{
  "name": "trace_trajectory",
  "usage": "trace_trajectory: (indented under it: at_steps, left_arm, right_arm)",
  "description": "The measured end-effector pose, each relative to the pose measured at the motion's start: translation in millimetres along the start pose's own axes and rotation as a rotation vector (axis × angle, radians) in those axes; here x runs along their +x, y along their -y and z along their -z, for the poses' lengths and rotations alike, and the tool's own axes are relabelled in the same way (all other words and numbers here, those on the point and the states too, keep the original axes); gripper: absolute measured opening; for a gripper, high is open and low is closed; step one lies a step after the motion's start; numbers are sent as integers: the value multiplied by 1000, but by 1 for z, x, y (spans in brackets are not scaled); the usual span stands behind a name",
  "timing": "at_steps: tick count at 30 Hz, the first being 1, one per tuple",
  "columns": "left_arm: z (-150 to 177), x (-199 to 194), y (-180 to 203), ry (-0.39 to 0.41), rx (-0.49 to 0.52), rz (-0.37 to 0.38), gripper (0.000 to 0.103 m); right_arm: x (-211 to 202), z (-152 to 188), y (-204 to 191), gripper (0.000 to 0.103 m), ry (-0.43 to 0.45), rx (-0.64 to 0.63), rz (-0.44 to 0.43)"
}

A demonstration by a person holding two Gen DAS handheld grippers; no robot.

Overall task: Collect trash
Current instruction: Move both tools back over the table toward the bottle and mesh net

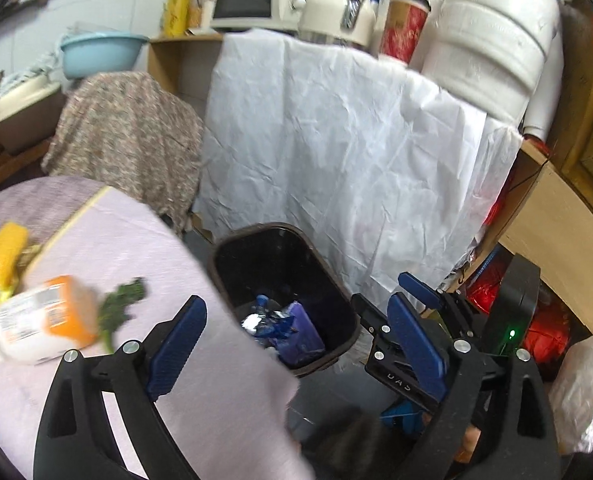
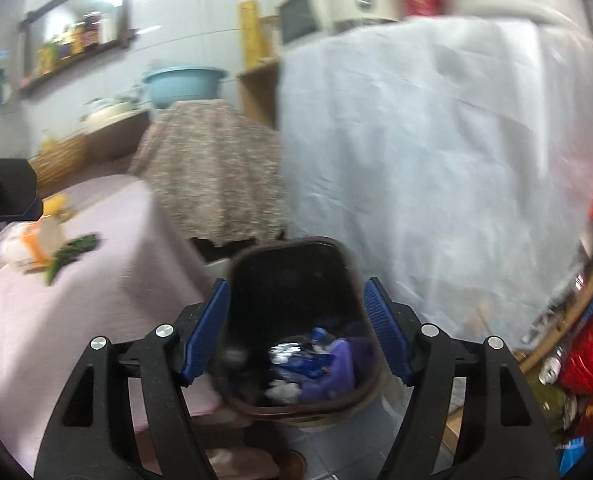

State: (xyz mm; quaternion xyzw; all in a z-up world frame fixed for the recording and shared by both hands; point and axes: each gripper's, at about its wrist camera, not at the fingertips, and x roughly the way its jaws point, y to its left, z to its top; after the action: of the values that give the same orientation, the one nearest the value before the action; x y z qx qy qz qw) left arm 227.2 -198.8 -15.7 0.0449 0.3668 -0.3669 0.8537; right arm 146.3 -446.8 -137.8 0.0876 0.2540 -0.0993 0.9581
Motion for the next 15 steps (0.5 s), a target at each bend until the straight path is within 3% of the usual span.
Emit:
trace_trajectory:
  at_steps: [11,15]
  left_arm:
    - [42,-74,-74,58,-91,-139,93]
    - [62,-100,-106,62,-129,-205,93]
  right_arm:
    - [-24,-17,-96,70,6,-198,-275]
    - [-31,-22,-128,77,-7,-277,-386]
